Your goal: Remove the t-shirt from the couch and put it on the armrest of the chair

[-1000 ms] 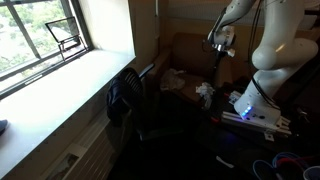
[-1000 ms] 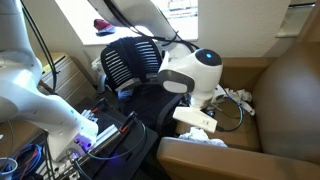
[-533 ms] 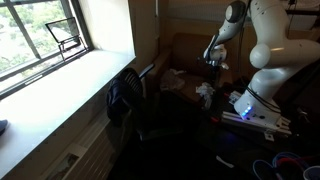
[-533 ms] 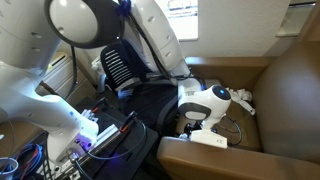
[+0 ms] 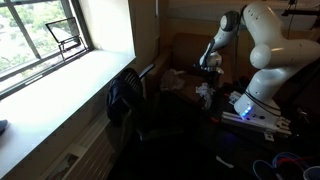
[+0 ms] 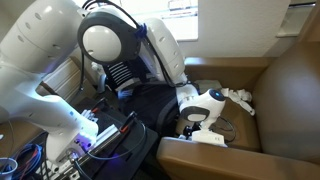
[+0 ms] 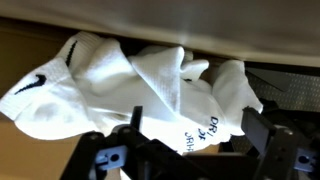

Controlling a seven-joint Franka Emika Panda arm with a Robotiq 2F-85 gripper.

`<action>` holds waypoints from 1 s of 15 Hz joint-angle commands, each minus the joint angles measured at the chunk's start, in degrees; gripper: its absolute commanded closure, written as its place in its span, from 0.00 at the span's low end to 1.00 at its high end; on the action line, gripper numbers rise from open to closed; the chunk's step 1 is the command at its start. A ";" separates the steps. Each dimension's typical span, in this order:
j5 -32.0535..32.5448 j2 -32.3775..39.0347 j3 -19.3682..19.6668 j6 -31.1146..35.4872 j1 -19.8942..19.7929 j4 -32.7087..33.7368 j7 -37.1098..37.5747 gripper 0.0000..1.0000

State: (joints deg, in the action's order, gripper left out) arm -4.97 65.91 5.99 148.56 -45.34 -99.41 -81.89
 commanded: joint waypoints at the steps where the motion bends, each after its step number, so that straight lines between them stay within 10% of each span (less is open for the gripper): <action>1: 3.30 -1.67 -0.66 3.85 -0.58 -1.98 -0.45 0.00; 15: 17.10 10.35 -11.26 9.21 7.99 8.31 -17.15 0.00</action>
State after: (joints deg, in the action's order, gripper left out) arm 9.63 75.70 -5.72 158.49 -37.95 -93.15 -93.48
